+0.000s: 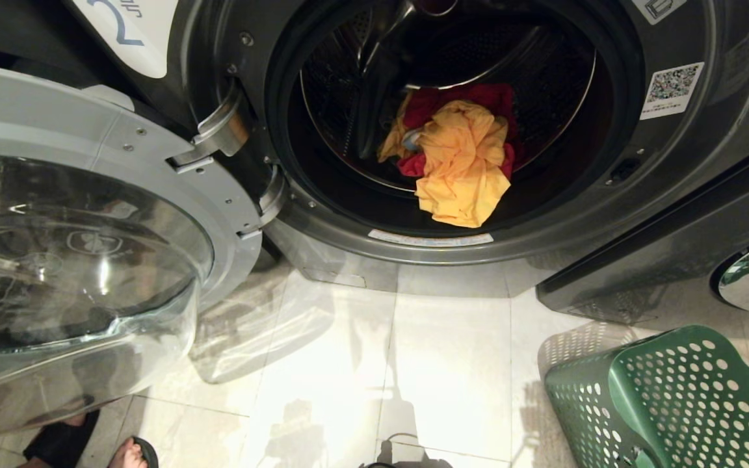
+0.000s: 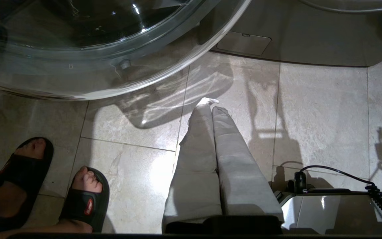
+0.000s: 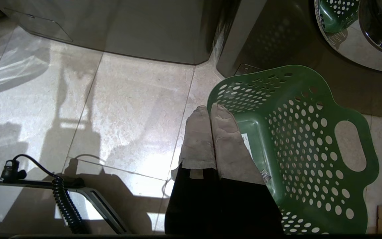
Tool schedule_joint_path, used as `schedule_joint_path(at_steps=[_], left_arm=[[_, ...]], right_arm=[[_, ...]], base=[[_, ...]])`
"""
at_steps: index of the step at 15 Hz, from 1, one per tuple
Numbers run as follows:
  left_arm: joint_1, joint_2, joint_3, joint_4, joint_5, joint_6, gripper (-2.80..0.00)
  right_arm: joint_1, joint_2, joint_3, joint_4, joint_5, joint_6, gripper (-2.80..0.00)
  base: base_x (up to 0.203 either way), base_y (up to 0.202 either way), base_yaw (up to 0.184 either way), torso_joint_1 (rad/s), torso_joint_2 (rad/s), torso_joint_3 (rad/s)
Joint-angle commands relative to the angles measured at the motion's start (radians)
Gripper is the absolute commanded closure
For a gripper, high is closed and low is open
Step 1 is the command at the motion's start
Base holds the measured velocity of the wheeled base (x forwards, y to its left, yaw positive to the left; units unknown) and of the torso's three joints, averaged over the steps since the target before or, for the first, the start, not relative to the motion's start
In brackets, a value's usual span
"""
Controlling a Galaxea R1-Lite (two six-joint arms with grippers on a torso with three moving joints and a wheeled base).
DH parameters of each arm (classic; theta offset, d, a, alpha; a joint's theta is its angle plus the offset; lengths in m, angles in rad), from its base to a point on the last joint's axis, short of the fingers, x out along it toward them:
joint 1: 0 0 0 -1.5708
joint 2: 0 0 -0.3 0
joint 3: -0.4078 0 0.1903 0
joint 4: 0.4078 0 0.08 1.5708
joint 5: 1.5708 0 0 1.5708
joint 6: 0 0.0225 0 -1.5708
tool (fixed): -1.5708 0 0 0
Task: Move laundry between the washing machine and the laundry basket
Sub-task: Close the washing machine door with the left hand
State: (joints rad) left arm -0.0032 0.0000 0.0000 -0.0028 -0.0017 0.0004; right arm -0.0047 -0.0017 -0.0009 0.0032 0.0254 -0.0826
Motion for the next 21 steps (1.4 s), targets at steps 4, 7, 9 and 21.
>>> schedule_joint_path(at_steps=[4, 7, 9, 21], left_arm=[[0.000, 0.002, 0.000, 0.000, 0.000, -0.002, 0.00], [0.000, 0.002, 0.000, 0.000, 0.000, -0.002, 0.00], [0.000, 0.002, 0.000, 0.000, 0.000, -0.002, 0.00], [0.000, 0.002, 0.000, 0.000, 0.000, 0.000, 0.00]], right_arm=[[0.000, 0.003, 0.000, 0.000, 0.001, 0.000, 0.00], [0.000, 0.003, 0.001, 0.000, 0.001, 0.000, 0.00], [0.000, 0.003, -0.001, 0.000, 0.001, 0.000, 0.00], [0.000, 0.003, -0.001, 0.000, 0.001, -0.005, 0.00]], base=[[0.000, 0.000, 0.000, 0.000, 0.00, 0.000], [0.000, 0.000, 0.000, 0.000, 0.00, 0.000], [0.000, 0.000, 0.000, 0.000, 0.00, 0.000], [0.000, 0.000, 0.000, 0.000, 0.00, 0.014]])
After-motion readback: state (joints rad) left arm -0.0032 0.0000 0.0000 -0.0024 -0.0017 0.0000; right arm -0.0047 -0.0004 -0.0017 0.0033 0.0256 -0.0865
